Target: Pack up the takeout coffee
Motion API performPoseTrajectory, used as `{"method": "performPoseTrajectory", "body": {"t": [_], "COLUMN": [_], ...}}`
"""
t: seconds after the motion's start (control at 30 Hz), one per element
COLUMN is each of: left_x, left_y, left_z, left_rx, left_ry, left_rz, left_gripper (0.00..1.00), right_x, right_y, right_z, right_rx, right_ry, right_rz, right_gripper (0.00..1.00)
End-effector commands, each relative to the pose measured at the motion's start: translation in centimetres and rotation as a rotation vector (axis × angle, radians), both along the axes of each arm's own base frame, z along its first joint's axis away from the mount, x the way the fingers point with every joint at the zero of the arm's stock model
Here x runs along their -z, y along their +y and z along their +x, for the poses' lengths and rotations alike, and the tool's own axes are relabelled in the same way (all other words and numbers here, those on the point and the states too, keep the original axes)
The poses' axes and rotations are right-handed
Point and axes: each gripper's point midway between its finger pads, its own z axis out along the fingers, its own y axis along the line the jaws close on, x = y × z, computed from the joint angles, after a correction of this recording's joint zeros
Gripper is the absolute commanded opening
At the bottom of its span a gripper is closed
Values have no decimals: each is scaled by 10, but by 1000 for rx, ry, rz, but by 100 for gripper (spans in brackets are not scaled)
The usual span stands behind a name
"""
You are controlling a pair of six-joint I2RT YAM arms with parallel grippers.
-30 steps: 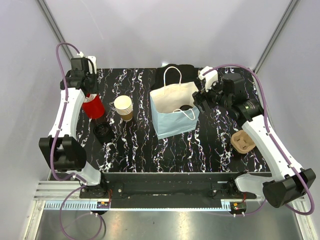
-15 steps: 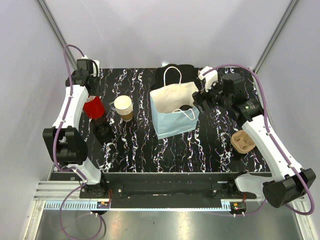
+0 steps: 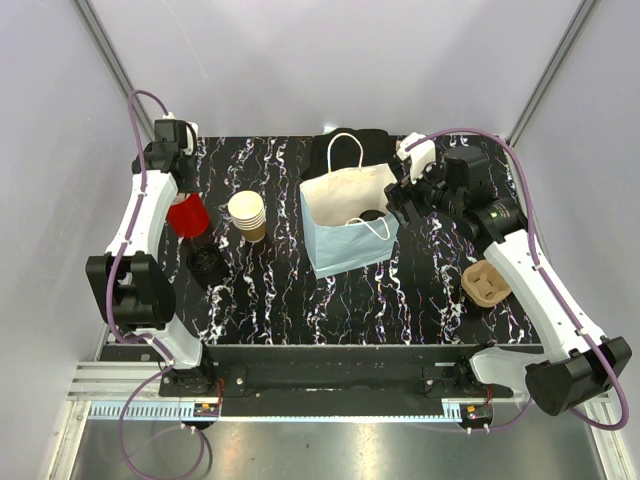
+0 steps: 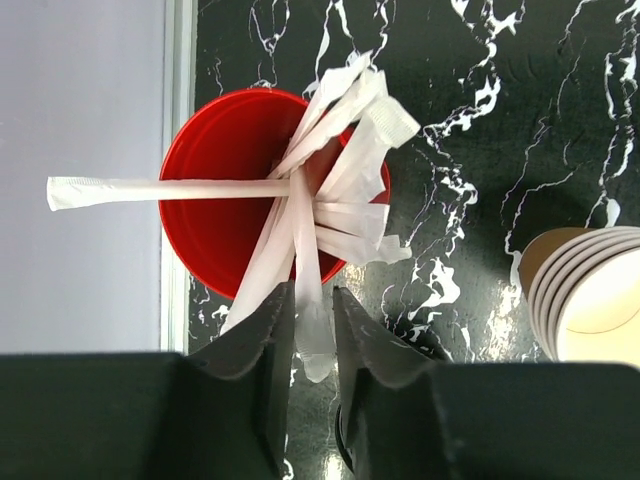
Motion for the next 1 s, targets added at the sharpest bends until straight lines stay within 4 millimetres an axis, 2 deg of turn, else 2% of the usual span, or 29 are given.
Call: {"method": "performPoseTrajectory", "body": {"t": [0.0,0.23,0.4,0.6,0.73,0.8,0.97], "left_x": [-3,-14,-35,-75,-114,-127,-174], "left_y": [6,5,1,-9,-12,-14,-21], "left_z": [0,-2,-4,-10,-17,-24,-46], "left_rx": [-20,-26,-22,-3,8,16,51], "left_ry": [-11,-31,-66,-133,-207,-224,-310], "left_rz": [34,30,16,-10,-15,-22,-39], "left_gripper": [18,2,0,2,3,4,6], "right_x": [-15,-17,-19,-26,-33,-37,-51], "right_y": [1,0,-1,-2,-5,-6,-10], "right_z": [-4,-5,-6,-8,-9,-10,-12], "right_rx": [-6,-2,-3,3,13,16,29], "right_ry": [-28,-33,-38,-55,-71,-81,-105], "right_rz": [29,32,36,42,41,38,40], "right_gripper": [100,100,100,100,100,100,100]}}
